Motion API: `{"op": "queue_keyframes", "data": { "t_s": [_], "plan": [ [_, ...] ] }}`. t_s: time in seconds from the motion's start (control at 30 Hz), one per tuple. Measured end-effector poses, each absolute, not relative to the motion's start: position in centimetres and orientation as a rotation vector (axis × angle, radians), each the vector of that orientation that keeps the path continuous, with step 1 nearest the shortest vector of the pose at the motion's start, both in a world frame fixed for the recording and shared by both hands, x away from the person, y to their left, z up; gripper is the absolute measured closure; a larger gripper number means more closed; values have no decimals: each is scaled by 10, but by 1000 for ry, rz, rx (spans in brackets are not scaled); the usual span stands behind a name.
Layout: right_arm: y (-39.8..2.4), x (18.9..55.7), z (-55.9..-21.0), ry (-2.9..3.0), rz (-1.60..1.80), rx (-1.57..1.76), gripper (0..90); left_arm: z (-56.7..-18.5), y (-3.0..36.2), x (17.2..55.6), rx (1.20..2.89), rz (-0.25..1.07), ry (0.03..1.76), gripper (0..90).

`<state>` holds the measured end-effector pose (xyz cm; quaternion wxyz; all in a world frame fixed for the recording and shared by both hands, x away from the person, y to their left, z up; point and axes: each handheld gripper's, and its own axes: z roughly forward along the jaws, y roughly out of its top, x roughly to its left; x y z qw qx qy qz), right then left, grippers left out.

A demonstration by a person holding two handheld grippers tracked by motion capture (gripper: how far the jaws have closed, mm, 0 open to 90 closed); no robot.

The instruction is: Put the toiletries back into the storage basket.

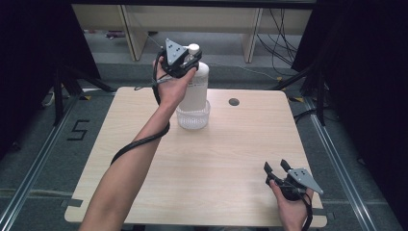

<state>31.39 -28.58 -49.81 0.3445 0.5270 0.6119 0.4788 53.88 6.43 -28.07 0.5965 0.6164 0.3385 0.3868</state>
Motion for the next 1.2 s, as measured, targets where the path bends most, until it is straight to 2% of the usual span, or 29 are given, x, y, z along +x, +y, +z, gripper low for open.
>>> {"op": "queue_keyframes", "data": {
  "t_s": [1.2],
  "plan": [
    [-285, 313, -498, 1599, 1251, 1373, 355, -305, 62, 555, 1480, 900, 814, 594]
  ]
}}
